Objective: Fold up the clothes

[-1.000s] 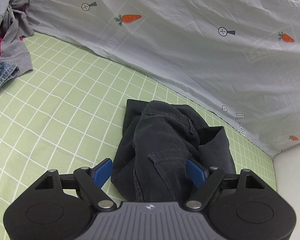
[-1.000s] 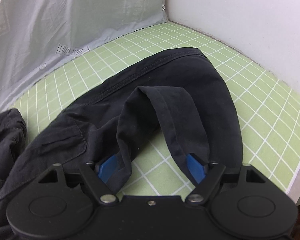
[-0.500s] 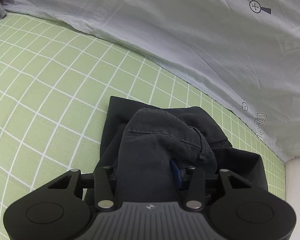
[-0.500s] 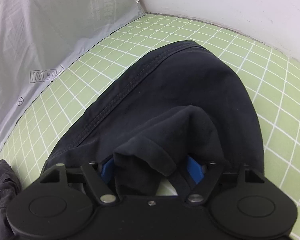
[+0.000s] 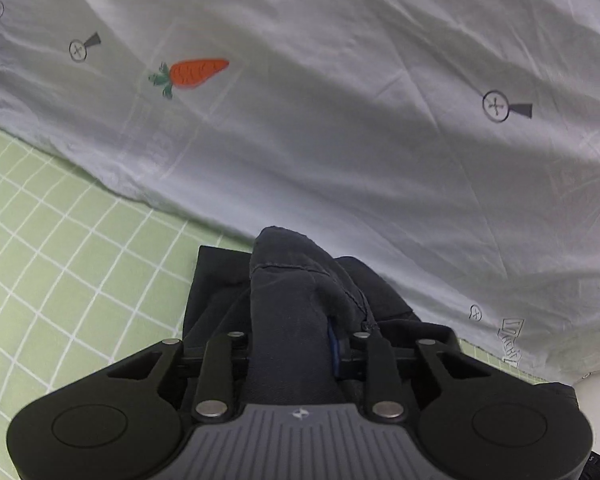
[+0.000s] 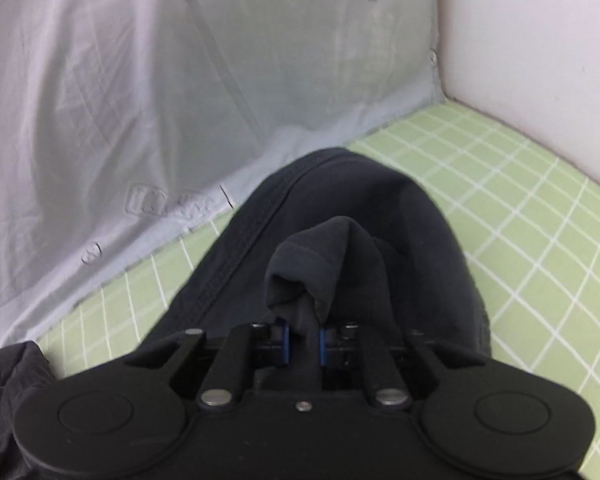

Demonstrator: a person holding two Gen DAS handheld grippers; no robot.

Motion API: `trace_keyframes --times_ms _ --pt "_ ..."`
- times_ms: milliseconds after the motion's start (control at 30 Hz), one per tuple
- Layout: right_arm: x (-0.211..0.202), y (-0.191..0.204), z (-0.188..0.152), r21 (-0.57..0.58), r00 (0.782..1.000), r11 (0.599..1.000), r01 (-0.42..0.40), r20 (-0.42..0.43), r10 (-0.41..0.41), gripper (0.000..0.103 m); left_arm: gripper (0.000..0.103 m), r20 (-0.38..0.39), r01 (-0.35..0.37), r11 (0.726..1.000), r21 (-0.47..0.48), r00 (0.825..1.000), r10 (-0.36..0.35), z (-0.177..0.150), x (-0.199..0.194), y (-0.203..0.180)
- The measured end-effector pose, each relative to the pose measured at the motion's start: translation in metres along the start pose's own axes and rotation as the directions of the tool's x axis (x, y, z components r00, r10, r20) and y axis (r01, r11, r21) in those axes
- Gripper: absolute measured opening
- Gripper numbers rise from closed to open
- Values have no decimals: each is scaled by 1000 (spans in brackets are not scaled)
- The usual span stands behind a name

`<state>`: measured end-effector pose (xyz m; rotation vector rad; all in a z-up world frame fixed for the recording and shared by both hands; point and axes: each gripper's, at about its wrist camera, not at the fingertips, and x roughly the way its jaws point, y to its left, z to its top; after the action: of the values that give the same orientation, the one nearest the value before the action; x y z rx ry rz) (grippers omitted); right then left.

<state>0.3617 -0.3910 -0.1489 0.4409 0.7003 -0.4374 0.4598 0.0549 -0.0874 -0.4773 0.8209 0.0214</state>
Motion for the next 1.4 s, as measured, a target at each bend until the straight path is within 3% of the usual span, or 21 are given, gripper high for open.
trace_keyframes --times_ms 100,200,300,433,567,667,900,1000,1100,1200,1267,1333,1400 --pt "-39 1 13 -13 991 1000 9 131 -7 11 27 108 -38 999 20 994 36 7 -43 7" --pt "-80 -13 6 -30 972 996 82 223 -74 11 27 181 -77 996 -54 980 86 0 -95 37" --pt "-108 -41 -20 -45 965 987 154 222 -140 11 27 219 -115 982 -151 965 146 -27 -152 82" --pt "-124 -82 -70 -29 978 982 187 97 -183 11 27 145 -168 953 -253 967 209 -80 -192 131" --pt "-139 -96 -122 -61 974 972 226 18 -225 11 26 42 -255 908 -332 958 284 -139 -214 162" --pt "-159 -99 -137 -68 974 972 225 16 -224 11 26 26 -303 883 -358 942 334 -170 -235 179" --pt "-181 -101 -153 -100 975 971 219 -12 -221 13 32 -45 -323 845 -425 941 336 -210 -261 213" --pt "-185 -99 -154 -107 974 969 224 -13 -226 26 34 -27 -312 854 -417 943 331 -214 -272 211" --pt "-193 -98 -157 -108 974 969 224 -13 -227 40 39 -21 -365 858 -362 923 384 -207 -280 204" --pt "-205 -100 -160 -76 978 975 207 -11 -208 47 51 2 -379 855 -354 914 406 -203 -283 202" --pt "-211 -101 -165 -38 982 982 185 -28 -186 51 53 -10 -378 851 -365 915 403 -203 -280 203" --pt "-213 -100 -170 7 987 988 153 -53 -152 60 66 -37 -388 851 -355 915 402 -203 -273 202" --pt "-211 -98 -176 53 991 993 106 -87 -102 66 68 -75 -407 855 -321 911 405 -208 -261 200"
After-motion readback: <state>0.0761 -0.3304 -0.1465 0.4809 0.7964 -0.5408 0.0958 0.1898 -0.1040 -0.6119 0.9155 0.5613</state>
